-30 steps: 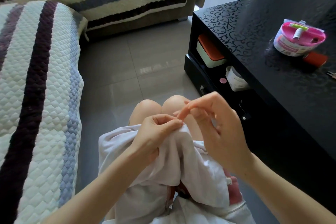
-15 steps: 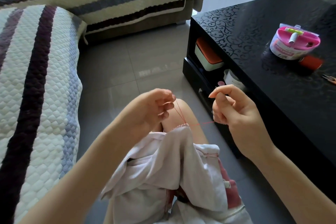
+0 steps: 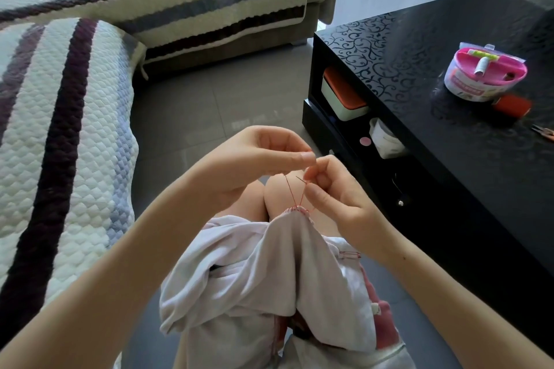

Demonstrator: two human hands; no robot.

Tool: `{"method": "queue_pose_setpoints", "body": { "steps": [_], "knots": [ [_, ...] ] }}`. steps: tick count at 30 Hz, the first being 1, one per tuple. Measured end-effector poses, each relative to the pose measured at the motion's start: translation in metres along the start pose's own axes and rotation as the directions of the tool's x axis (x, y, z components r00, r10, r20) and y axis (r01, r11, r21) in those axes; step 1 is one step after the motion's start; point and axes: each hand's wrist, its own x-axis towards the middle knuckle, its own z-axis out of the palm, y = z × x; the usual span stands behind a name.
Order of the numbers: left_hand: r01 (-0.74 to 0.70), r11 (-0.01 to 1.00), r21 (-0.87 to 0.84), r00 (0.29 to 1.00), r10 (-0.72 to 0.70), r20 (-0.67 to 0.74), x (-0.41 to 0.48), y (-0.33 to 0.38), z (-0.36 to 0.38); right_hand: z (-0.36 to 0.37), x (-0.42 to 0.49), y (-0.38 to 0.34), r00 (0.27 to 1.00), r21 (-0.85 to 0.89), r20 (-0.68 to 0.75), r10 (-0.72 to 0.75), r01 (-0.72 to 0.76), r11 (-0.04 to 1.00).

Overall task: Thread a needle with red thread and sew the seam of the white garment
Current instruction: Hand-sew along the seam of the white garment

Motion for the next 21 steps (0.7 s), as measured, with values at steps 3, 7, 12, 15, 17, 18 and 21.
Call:
{"method": "queue_pose_setpoints", "body": {
  "steps": [3,7,12,15,17,18,21],
  "knots": [
    [0.041,0.999,-0.011,0.999,-0.041,-0.027,0.003,-0.003,-0.003,0.0,-0.002,-0.007,0.998,0.071,-0.003,-0.065,0.065,0.995],
    [0.067,0.995,0.073,0.992,-0.058,-0.109,0.006,-0.016,-0.001,-0.006,-0.005,-0.022,0.981,-0.086,-0.05,-0.187,0.182,0.979],
    [0.141,0.977,0.158,0.984,-0.156,0.088,-0.007,-0.035,0.016,-0.021,-0.006,-0.033,0.955,-0.16,-0.133,-0.266,0.244,0.957],
    [0.094,0.982,0.164,0.992,-0.107,0.071,-0.011,-0.042,0.034,-0.029,-0.007,-0.037,0.953,-0.196,-0.12,-0.278,0.252,0.948],
    [0.099,0.987,0.129,0.993,-0.106,0.048,-0.012,-0.048,0.04,-0.033,-0.007,-0.037,0.956,-0.225,-0.113,-0.27,0.24,0.944],
    [0.11,0.988,0.106,0.992,-0.116,0.053,-0.011,-0.051,0.041,-0.035,-0.007,-0.037,0.956,-0.241,-0.125,-0.267,0.232,0.942],
    [0.147,0.988,0.054,0.988,-0.149,0.037,-0.012,-0.056,0.04,-0.043,-0.003,-0.04,0.929,-0.236,-0.255,-0.267,0.208,0.949]
  ]
}}
